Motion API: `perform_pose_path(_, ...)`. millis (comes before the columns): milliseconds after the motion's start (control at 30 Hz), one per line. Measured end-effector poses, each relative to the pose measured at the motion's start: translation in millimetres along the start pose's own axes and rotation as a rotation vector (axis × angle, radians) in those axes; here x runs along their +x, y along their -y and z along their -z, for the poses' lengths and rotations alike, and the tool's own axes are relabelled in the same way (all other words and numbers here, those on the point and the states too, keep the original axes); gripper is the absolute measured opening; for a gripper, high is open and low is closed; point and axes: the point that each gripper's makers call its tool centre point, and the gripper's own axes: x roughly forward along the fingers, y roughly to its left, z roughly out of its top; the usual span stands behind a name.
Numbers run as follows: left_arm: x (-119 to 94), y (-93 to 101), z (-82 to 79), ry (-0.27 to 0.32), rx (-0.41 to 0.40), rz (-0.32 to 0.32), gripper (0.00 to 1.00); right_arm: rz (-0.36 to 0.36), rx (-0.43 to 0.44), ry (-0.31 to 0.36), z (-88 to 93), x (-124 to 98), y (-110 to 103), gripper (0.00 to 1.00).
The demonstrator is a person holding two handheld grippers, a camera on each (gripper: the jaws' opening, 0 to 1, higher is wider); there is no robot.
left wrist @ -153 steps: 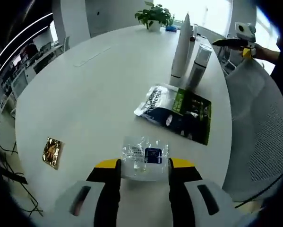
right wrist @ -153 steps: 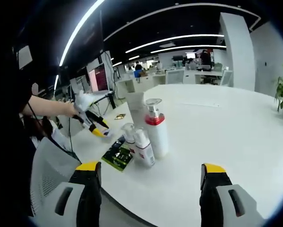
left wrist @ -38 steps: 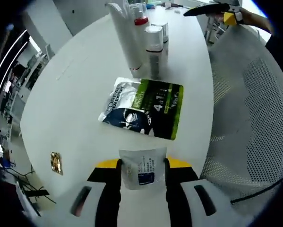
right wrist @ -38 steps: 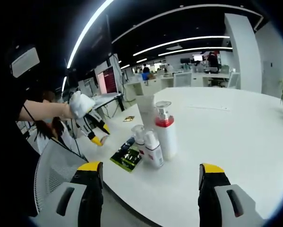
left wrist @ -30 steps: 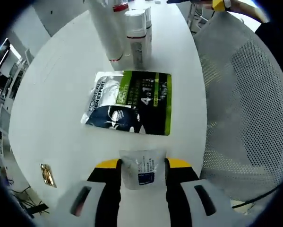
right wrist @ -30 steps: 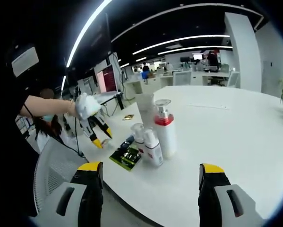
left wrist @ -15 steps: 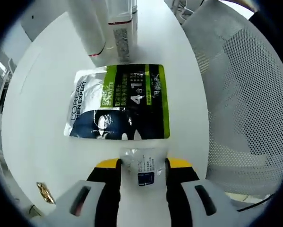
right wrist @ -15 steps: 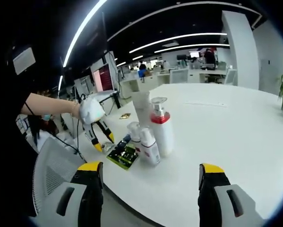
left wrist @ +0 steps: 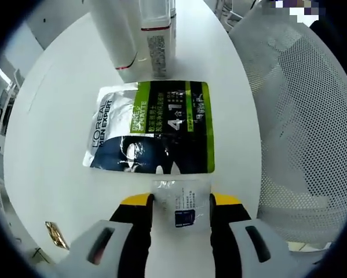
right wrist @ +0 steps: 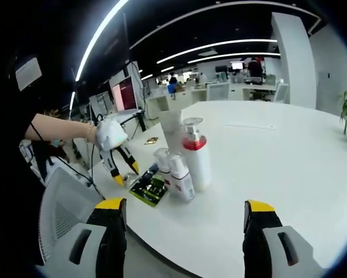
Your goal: Arrange the skincare products in the storage area until every visible bottle or jar stands upright without overlapping.
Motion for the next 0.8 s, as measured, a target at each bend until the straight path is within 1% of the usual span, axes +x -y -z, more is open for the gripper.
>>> perform_pose_path(267,-1,1.7,3.7,-0.008,-0.004,0.0,0.43,0.004,0.001,0.004,-1.1,-1,0,0.85)
perform_pose_path(367,-5,-1.0,0.8,0.009,-0.02,-0.016,0.44,0.004,0.002,0.005,-1.2,-1,0,0.85)
perform_pose_path(433,-9,-2.7,-4.2,0.041,-0.062,-0.033,0.45,0.003,0.002,0.006,-1.3,-2,-1,0.85)
perform_pose_path(467,-12,-3.3,-7.4,0.069,-0.102,-0.039,0.45,0.002,0.001,0.006,-1.0,-2,-1,0.85)
perform_pose_path(500,-14,-3.5,-8.8,0.086,-0.123,-0.041,0.46,0.001,0.0,0.006,-0.6,-2,-1,0.85)
perform_pose_path(633,-24,-6.3,-6.3,0.121,-0.167,-0.063,0.53,-0.003,-0.004,0.007,-0.8,-2,-2,0.85)
perform_pose_path(700,-31,-2.5,-11.5,0.164,-0.222,-0.076,0.56,-0.005,-0.005,0.007,-0.9,-2,-2,0.85)
perform_pose_path(733,-34,-2.5,-12.2,0.193,-0.266,-0.084,0.58,-0.006,-0.005,0.008,-1.1,-2,-2,0.85)
perform_pose_path(800,-40,0.8,-16.7,0.231,-0.318,-0.085,0.6,-0.009,-0.007,0.01,-1.4,-2,-3,0.85)
